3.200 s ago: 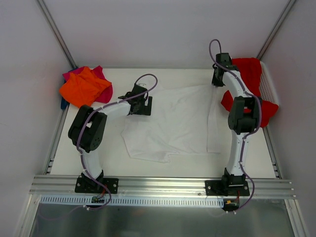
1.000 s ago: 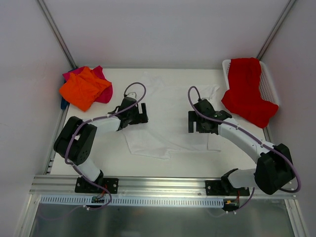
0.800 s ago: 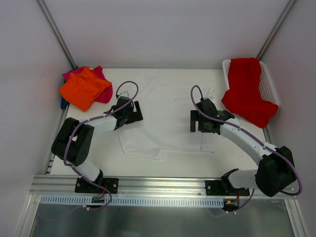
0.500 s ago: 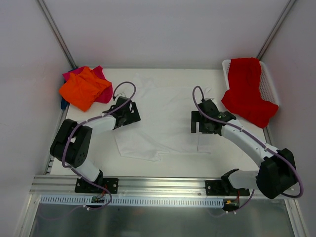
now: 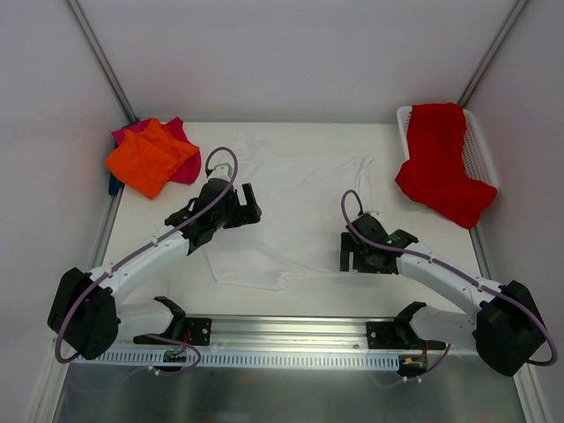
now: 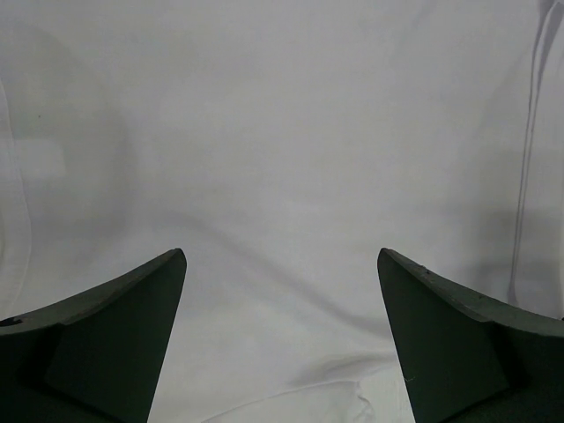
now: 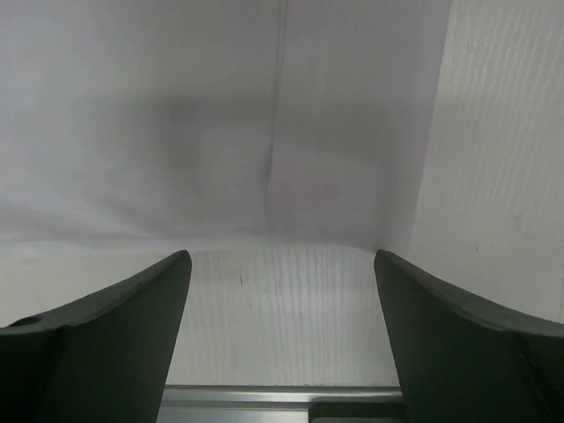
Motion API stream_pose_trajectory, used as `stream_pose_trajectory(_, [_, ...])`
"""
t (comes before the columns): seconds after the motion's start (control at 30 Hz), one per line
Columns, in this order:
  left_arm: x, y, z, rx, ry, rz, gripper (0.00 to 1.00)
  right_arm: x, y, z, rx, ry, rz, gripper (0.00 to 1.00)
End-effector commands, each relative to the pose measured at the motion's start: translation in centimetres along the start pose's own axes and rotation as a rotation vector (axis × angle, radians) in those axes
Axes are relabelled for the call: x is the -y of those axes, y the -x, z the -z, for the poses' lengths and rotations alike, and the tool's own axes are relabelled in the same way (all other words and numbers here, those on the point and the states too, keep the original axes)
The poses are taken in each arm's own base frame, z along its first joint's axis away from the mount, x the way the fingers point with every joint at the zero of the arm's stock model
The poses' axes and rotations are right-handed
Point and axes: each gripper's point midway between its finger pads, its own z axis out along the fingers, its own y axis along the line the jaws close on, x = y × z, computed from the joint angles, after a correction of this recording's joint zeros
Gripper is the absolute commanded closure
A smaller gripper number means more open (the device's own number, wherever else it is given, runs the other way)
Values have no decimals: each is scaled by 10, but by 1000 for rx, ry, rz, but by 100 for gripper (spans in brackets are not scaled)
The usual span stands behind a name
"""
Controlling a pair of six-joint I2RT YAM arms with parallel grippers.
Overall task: Fold and stack the t-shirts
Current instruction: Flatten out the tshirt
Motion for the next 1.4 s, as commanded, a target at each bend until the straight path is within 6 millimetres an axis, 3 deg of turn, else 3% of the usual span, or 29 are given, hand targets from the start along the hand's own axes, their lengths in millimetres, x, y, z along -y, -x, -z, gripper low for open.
stream_pose_trajectory(0.0, [1,-12,11,-40,-31,9,8,-2,-10,0,2,15,-56,11])
stream_pose_trajectory(0.17, [-7,-29,9,-79,-15,40,8,7,-15,-8,12,-24,-52,17])
stream_pose_trajectory(0.33, [-9,-40,6,-107,-3,37,9,4,-5,-11,26,-37,-28,21])
stream_pose_trajectory(0.57, [-11,-41,3,-104,17,33,9,-13,24,3,58,-7,4,21])
stream_pose_trajectory(0.87, [-15,-45,-1,-112,40,29,9,-28,34,20,61,57,10,20])
stream_pose_trajectory(1.1, [-15,-47,-4,-124,44,21,9,-26,24,5,16,33,28,20])
stream_pose_trajectory(1.3, [-16,-47,-4,-125,46,17,9,-13,16,-13,1,-30,45,20])
stream_pose_trajectory(1.37, [-17,-48,-4,-124,49,18,9,-10,12,-22,-14,-38,46,25])
